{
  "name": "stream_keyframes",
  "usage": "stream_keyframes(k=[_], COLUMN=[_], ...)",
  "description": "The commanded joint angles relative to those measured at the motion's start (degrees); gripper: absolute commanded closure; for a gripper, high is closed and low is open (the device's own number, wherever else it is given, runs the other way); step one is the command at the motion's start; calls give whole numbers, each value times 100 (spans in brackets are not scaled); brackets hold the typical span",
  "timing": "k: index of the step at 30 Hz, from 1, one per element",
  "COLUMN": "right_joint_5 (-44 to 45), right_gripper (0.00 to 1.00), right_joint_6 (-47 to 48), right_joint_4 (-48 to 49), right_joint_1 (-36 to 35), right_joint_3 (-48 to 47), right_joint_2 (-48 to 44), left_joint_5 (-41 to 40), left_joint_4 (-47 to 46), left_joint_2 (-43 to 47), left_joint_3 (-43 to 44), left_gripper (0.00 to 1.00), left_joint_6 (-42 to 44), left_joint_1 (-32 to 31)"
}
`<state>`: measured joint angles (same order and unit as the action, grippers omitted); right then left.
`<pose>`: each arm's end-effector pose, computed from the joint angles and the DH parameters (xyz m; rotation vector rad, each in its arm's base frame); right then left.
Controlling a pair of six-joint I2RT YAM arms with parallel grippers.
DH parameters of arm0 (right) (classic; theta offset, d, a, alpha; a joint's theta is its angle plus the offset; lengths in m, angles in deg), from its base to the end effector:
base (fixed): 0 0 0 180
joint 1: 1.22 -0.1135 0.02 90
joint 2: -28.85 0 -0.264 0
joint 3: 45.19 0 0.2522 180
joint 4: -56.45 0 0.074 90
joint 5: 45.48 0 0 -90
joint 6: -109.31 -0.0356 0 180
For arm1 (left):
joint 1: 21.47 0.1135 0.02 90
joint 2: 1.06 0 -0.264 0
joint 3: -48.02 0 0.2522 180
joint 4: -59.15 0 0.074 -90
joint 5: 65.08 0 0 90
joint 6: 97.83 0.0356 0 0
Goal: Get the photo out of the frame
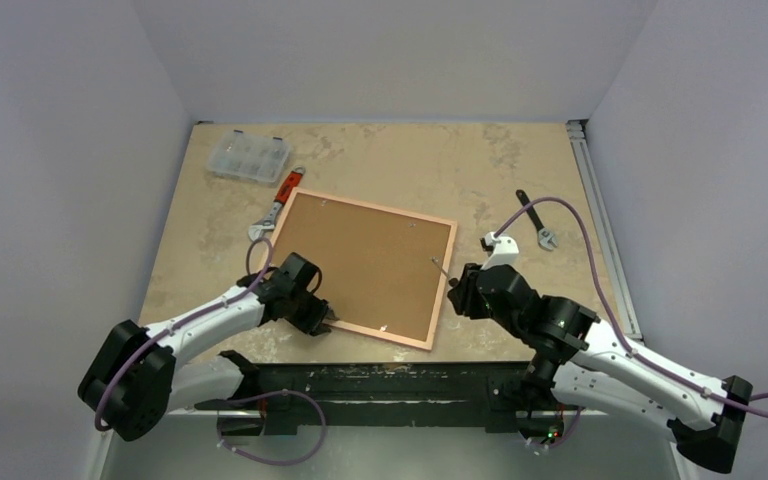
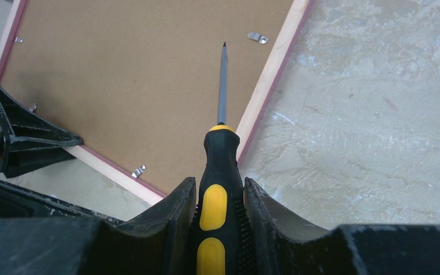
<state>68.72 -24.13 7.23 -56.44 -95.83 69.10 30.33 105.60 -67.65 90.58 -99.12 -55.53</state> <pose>0.0973 0.1145 0.2628 -0.0011 2.2236 0.4942 0.1489 -0.1047 0.1499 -1.4262 2.6655 -0.5275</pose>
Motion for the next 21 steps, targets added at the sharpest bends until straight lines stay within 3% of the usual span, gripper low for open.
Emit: stream_keyframes(k=[1,7,12,21], right_joint_5=[-392,-1428,-1958,-2182], right_gripper=[100,100,100,100], right_joint_6=[537,1402,1575,1311], right_joint_4=[188,223,225,458], right_joint_1=[-15,-15,-15,-11], right_joint_3=[-510,-664,-485,-149], right_joint_2=[80,242,164,-206], left_joint_5=[-792,-1240,-1600,-1646], left_joint_4=[72,9,-369,-167], left_joint_2=[210,113,-203,-1902], left_joint_3=[-252,77,304,2247], left_gripper=[87,93,97,100], left_joint_6=[458,1054,1217,2996], left_joint_1=[-268,-908,-1137,-1134])
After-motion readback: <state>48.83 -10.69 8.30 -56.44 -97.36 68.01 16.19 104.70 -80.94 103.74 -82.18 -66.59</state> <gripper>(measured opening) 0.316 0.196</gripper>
